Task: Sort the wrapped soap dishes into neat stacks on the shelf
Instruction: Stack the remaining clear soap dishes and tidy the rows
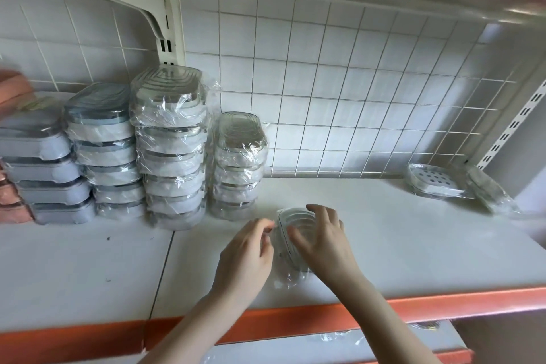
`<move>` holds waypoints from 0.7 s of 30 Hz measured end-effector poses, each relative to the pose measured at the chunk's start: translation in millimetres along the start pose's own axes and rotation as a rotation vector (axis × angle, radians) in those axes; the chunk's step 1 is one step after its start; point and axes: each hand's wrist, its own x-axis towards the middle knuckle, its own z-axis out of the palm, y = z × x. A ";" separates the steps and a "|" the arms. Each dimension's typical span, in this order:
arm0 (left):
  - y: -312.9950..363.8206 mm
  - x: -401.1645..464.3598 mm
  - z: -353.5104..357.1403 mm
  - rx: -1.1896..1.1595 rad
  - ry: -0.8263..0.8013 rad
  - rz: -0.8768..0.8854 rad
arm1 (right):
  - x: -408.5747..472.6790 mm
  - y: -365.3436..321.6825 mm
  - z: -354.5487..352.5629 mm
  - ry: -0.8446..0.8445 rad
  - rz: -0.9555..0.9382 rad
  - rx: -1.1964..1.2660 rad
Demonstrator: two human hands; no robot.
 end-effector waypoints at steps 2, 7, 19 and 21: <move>-0.5 -2.4 5.1 -0.001 -0.056 -0.046 | -8.6 -0.9 4.4 -0.012 0.049 -0.023; -1.6 -7.6 10.8 -0.027 -0.114 -0.056 | -18.5 -1.0 10.2 -0.054 0.059 -0.131; -9.2 -7.7 12.8 -0.069 -0.099 0.001 | -21.5 -9.7 3.4 -0.130 0.106 -0.168; -10.8 -6.6 13.6 -0.095 -0.099 -0.006 | -23.0 -12.4 4.1 -0.128 0.125 -0.171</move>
